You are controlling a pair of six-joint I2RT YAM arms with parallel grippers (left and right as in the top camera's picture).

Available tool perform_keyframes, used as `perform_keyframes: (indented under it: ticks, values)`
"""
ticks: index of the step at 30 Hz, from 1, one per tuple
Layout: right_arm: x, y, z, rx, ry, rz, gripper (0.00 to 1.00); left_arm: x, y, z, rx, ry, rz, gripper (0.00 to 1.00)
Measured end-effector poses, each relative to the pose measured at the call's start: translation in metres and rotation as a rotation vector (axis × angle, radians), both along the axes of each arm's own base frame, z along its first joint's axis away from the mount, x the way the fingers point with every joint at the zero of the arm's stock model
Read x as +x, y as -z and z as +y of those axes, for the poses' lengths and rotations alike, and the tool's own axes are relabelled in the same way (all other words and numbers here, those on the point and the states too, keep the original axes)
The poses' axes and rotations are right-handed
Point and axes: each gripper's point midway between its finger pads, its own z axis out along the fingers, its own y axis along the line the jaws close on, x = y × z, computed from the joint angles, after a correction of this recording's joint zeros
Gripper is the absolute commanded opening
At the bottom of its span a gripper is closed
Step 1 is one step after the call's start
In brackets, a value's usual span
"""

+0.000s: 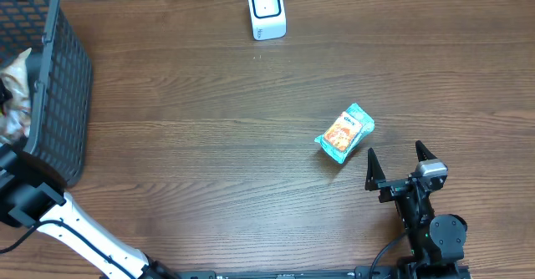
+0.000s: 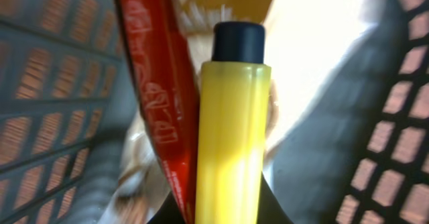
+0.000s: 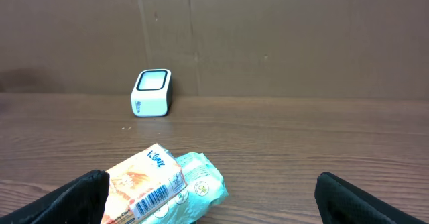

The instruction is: Scan the item barcode

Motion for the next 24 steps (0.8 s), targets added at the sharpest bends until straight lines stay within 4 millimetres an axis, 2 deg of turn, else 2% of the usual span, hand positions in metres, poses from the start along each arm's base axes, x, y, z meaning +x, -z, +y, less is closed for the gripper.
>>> perform_keyframes:
  ticks: [2, 5, 11, 14, 17, 20, 24]
  values:
    - [0.0, 0.0, 0.0, 0.0, 0.0, -0.001, 1.0, 0.001, -0.013, -0.001, 0.007, -0.017, -0.028, 0.04]
    - [0.0, 0.0, 0.0, 0.0, 0.0, 0.0, 1.0, 0.0, -0.045, -0.003, 0.037, -0.043, -0.085, 0.04]
    - [0.0, 0.0, 0.0, 0.0, 0.0, 0.0, 1.0, -0.013, -0.134, -0.018, 0.128, -0.097, -0.235, 0.04]
    - [0.0, 0.0, 0.0, 0.0, 0.0, 0.0, 1.0, -0.022, -0.172, -0.028, 0.16, -0.122, -0.302, 0.04]
    - [0.0, 0.0, 0.0, 0.0, 0.0, 0.0, 1.0, -0.031, -0.202, -0.042, 0.17, -0.145, -0.359, 0.04]
    - [0.0, 0.0, 0.0, 0.0, 0.0, 0.0, 1.0, -0.033, -0.223, -0.06, 0.173, -0.141, -0.403, 0.04]
    - [0.0, 0.0, 0.0, 0.0, 0.0, 0.0, 1.0, -0.029, -0.247, -0.1, 0.167, -0.088, -0.449, 0.04]
